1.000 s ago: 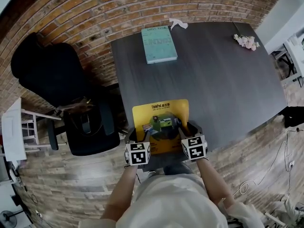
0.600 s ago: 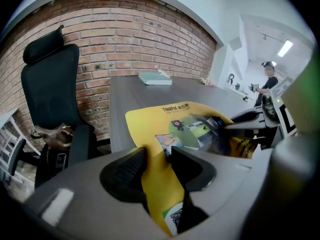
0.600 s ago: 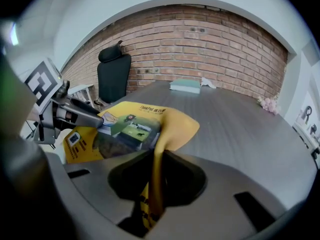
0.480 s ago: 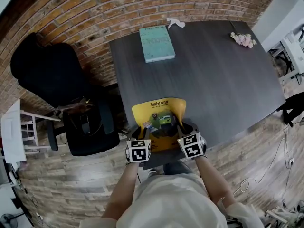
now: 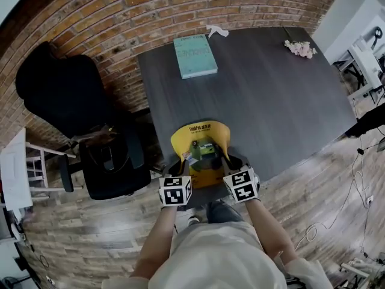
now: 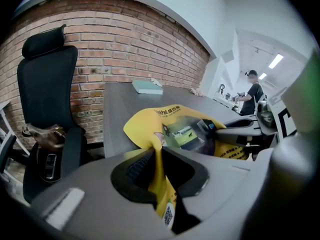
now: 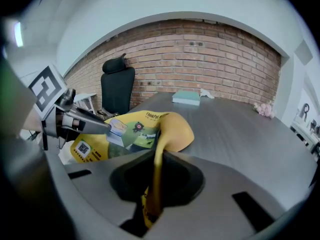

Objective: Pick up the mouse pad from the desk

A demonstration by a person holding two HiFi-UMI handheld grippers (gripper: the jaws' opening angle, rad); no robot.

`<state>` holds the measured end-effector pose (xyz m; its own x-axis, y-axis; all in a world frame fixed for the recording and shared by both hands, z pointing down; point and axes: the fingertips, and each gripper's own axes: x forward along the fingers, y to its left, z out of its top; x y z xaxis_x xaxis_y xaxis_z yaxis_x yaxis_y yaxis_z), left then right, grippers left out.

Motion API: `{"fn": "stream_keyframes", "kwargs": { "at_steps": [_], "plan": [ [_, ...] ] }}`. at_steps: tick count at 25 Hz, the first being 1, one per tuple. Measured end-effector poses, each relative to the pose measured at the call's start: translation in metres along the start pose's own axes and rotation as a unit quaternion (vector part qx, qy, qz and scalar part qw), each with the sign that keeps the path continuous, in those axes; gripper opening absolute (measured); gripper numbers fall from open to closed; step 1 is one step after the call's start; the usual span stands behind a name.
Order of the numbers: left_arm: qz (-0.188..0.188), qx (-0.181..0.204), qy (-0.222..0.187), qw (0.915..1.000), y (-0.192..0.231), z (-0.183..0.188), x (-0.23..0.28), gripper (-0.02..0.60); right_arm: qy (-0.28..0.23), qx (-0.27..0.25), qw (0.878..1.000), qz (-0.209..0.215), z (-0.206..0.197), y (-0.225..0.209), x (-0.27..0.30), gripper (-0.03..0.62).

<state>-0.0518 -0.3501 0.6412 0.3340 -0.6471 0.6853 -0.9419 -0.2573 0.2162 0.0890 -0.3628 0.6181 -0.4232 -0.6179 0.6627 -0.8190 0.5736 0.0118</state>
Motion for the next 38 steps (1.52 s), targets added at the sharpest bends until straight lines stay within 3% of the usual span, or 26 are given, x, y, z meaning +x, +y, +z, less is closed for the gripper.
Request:
{"fn": "stream_keyframes", "kwargs": {
  "at_steps": [17,38],
  "plan": [
    [-0.03,0.012,-0.061,0.9976,-0.015,-0.022,-0.09,0.052,-0.061,0.012,0.998,-0.033,-0.003,0.065,-0.08,0.035],
    [-0.048,0.047,-0.121,0.9903,-0.04,-0.088,-0.237,0.054,-0.144,0.021,0.988,-0.048,-0.032,0.174,-0.201,0.035]
  ]
}}
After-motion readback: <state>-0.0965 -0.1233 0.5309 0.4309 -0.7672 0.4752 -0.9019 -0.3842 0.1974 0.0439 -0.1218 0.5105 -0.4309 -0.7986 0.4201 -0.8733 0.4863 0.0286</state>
